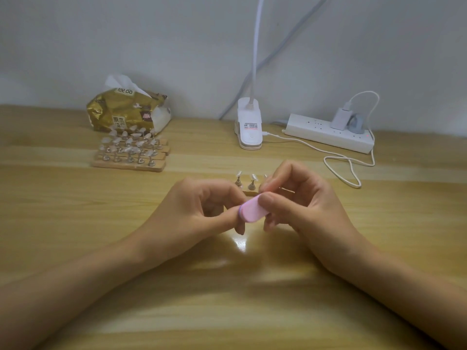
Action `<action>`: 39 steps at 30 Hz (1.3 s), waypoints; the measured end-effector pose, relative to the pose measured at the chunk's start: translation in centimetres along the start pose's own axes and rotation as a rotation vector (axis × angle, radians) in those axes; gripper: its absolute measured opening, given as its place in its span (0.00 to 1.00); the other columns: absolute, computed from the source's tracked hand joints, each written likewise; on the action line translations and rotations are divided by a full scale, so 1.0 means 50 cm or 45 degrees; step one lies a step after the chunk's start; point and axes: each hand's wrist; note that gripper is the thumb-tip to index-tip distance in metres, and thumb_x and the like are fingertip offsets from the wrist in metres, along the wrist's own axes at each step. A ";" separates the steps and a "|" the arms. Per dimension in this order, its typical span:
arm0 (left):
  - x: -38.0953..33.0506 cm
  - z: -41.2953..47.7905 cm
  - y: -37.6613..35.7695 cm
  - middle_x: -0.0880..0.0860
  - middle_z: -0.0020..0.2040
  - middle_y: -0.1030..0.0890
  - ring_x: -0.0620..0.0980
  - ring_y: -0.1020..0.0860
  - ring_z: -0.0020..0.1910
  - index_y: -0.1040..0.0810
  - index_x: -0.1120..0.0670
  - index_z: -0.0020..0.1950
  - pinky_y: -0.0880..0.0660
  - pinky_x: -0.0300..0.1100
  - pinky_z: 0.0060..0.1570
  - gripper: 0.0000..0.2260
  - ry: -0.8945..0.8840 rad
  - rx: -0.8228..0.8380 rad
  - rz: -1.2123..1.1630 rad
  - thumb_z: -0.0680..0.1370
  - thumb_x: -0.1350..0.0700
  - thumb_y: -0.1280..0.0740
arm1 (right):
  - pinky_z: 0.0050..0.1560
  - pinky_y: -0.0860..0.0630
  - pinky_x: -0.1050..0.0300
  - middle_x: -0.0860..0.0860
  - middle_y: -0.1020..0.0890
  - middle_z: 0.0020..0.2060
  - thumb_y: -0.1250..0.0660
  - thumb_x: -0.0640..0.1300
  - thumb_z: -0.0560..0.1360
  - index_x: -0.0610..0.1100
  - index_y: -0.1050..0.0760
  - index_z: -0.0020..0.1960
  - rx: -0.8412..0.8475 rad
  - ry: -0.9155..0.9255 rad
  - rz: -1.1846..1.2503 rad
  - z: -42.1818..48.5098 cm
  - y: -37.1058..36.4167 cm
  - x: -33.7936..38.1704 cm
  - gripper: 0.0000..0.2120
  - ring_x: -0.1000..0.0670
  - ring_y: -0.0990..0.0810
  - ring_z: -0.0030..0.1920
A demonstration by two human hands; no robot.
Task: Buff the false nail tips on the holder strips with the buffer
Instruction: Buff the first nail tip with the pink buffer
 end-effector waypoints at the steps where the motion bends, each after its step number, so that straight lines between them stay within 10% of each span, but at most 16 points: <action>1: 0.000 0.000 0.000 0.51 0.35 0.16 0.68 0.25 0.33 0.17 0.51 0.45 0.28 0.60 0.31 0.08 -0.002 -0.010 -0.002 0.73 0.48 0.31 | 0.32 0.23 0.63 0.50 0.18 0.36 0.25 0.37 0.70 0.45 0.24 0.38 -0.026 0.000 -0.003 0.001 0.000 0.001 0.09 0.53 0.21 0.31; 39: 0.001 -0.004 -0.002 0.49 0.34 0.17 0.55 0.26 0.27 0.17 0.49 0.42 0.30 0.39 0.28 0.04 -0.084 -0.086 0.139 0.73 0.51 0.31 | 0.29 0.26 0.64 0.52 0.18 0.33 0.23 0.40 0.69 0.45 0.28 0.39 -0.190 -0.003 0.043 0.003 -0.001 0.009 0.13 0.53 0.22 0.32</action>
Point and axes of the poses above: each hand's wrist, its own z-axis towards the middle knuckle, its own y-axis out of the back of the hand, x = y × z
